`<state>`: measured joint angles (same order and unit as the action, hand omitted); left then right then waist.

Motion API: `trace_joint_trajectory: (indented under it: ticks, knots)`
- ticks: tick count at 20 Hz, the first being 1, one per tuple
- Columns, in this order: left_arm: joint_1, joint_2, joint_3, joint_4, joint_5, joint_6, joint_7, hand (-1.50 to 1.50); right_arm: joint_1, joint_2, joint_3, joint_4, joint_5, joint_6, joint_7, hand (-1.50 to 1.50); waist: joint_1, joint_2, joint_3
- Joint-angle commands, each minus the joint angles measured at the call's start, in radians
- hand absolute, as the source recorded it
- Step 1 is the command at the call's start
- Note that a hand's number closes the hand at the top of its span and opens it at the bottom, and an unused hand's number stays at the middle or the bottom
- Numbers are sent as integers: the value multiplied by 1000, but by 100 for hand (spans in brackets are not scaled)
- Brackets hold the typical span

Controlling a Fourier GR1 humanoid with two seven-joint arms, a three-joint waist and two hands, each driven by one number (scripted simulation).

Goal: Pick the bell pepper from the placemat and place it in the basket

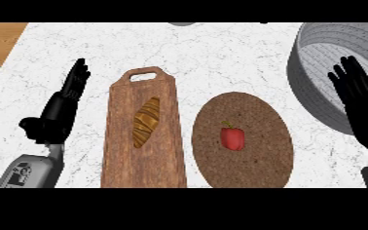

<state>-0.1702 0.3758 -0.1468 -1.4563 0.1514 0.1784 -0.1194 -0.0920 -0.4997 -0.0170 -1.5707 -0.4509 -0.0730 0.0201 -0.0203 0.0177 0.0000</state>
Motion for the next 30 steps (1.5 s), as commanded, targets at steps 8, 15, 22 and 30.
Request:
trace_joint_trajectory:
  ticks: [8, 15, 22, 30]
  knots:
    - [-28, 8, 19, 89, 63, -46, 189, 0, -323, -131, 261, -133, 253, 349, -230, 150, 112, 2, -4]
    - [-60, 32, 59, 111, 104, -62, 279, 0, -278, 167, 631, -188, 777, -28, -282, -150, 46, -20, -1]
    - [-33, 65, 107, 125, 115, -76, 286, 0, -430, 279, 747, -213, 967, 69, 314, -150, 19, -28, -5]
    - [-17, 70, 112, 104, 117, -77, 293, 0, -685, 169, 676, -252, 1155, 387, 782, -150, -2, -43, -6]
